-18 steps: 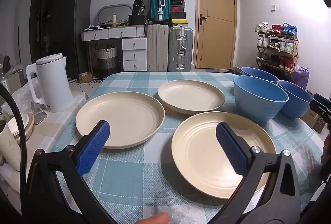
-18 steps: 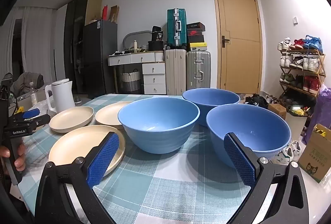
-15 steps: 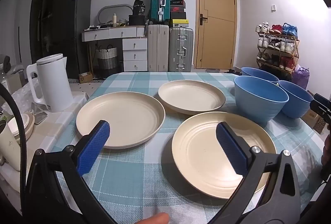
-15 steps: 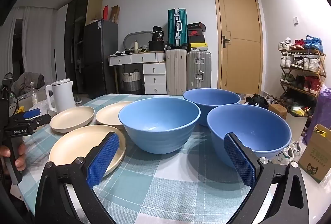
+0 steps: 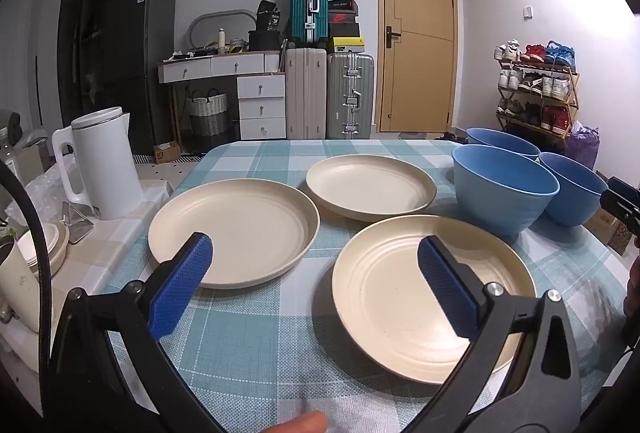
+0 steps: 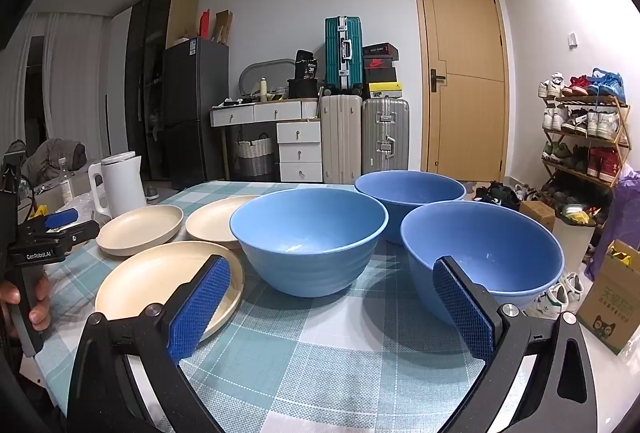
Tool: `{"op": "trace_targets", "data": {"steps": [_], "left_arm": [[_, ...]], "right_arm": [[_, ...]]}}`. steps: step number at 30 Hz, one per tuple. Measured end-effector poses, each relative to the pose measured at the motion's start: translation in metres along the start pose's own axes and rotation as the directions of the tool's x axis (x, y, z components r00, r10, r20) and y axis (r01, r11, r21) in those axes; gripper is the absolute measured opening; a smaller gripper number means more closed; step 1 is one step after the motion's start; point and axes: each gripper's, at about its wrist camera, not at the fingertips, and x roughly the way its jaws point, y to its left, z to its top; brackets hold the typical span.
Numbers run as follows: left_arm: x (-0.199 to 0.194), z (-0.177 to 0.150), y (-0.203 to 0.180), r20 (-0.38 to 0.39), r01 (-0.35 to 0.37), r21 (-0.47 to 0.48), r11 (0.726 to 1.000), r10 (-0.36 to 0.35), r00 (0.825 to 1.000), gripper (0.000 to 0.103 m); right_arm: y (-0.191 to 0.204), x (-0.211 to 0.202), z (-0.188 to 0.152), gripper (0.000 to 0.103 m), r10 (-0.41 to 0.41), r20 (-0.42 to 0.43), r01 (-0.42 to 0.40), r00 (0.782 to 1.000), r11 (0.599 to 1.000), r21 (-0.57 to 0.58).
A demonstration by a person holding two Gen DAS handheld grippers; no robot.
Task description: Organize plates and bowls
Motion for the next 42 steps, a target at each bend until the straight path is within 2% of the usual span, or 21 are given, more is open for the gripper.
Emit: {"op": "trace_targets", "data": {"steps": [42], "left_arm": [[-0.0005,0.0008,-0.0008,0.003,-0.006,0.008,1.000,0.006,1.000,0.103]], "right_arm": [[0.0019,0.0013,0.0009,0.103,-0.001,-0.020,0.001,1.000,1.000,-0.002]]}}
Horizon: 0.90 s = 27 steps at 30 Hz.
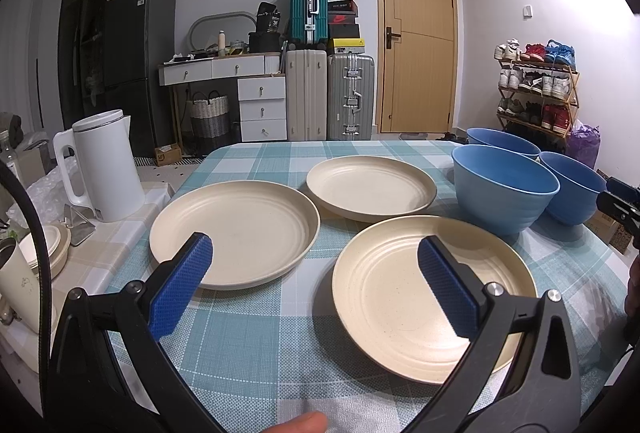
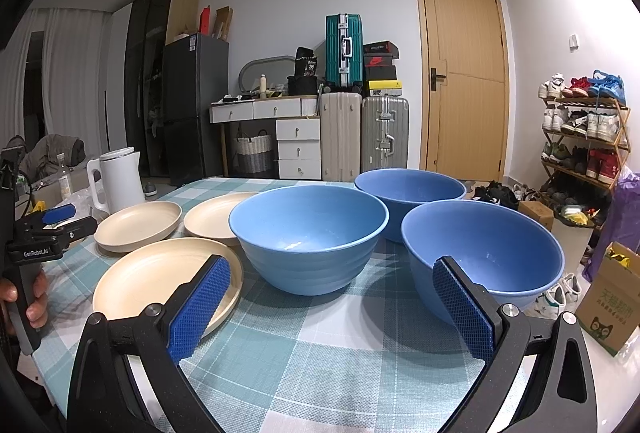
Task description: Organize plates and bowls
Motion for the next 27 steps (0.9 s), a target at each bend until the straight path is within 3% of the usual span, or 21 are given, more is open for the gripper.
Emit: {"op": "trace_targets", "data": {"steps": [15,27], "left_arm": [[-0.008,0.002,0.001,-0.002,-0.020,0.012,1.000,0.020,1.000,0.103],[-0.012,0.019,0.012,-0.032,-0.027,-0.023,0.999,0.026,0.999,0.103]], "right_arm": [[0.000,0.008,0.001,0.103,-0.014,-0.035,0.013,0.999,1.000,-0.028],[0.021,0.008,0.025,0.103,-0.003,-0.073,0.001,0.997,1.000,-0.031]]}}
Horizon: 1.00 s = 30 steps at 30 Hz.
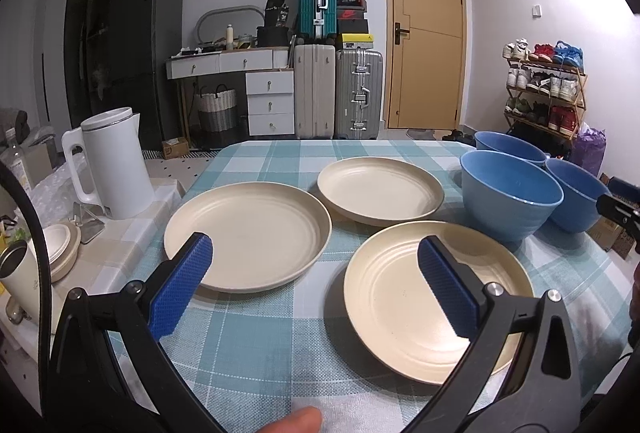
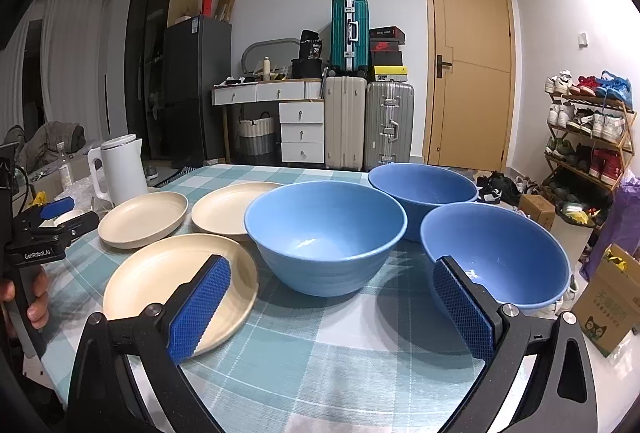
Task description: Organize plates and bowls
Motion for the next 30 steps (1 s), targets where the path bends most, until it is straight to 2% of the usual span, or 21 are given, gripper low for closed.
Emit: {"op": "trace_targets", "data": {"steps": [10,18,26,30], "left_arm": [[-0.002,0.020,0.017,-0.060,-0.029,-0.038,0.999,0.026,0.998,0.103],[-0.003,0.036,0.040,-0.077,-0.099,-0.059,0.993,0.094,0.993,0.103],[0.015,0.047,0.059,-0.165,-0.119,-0.081,0.990,0.104,0.981,0.103],[0.028,0.052,0.070,-0.180,-0.128,-0.098,0.987,0.109,0.978,0.103]], "right_arm": [[0.037,0.008,0.028,0.103,0.051,-0.042,-0.052,0.998,0.998,-0.027],[0.067,0.022,0.052,0.103,0.116,-0.059,-0.117,0.992,0.993,-0.019],[0.102,0.050,0.078,0.103,0.155,-0.113,-0.159,0.981,0.987,-0.022],[0.117,0.066,0.086,0.103,0.184,-0.149,-0.188,0.971,0.982,-0.008]]}}
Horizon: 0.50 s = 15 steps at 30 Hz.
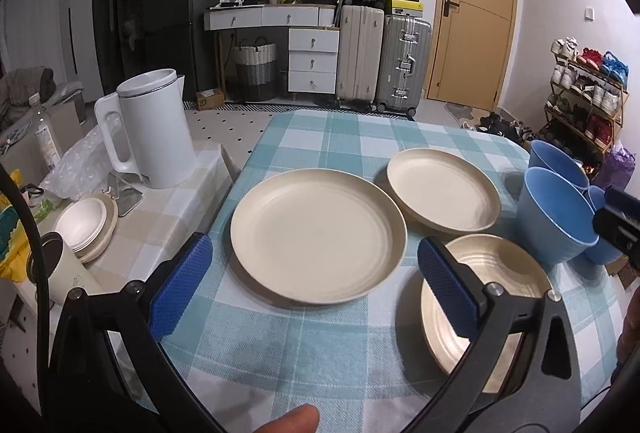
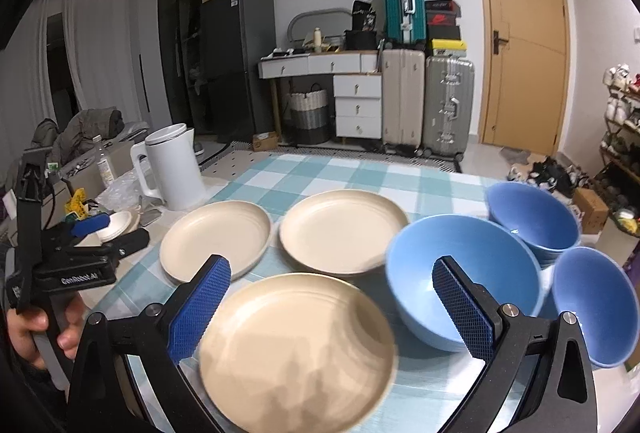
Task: Organize plates and bowls
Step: 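Move the left tool to the large cream plate's rim while the right tool approaches its opposite rim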
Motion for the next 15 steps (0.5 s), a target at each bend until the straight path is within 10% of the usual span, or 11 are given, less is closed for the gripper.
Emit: {"op": "trace_targets", "data": {"steps": [15], "left_arm": [[0.060,0.023,0.049,-0.066,-0.048,-0.120,0.992,0.040,0.997,0.103]], "right_arm": [[0.040,0.065,0.019,0.103,0.080,-0.088,-0.082,0.993,0.996,-0.019]]}}
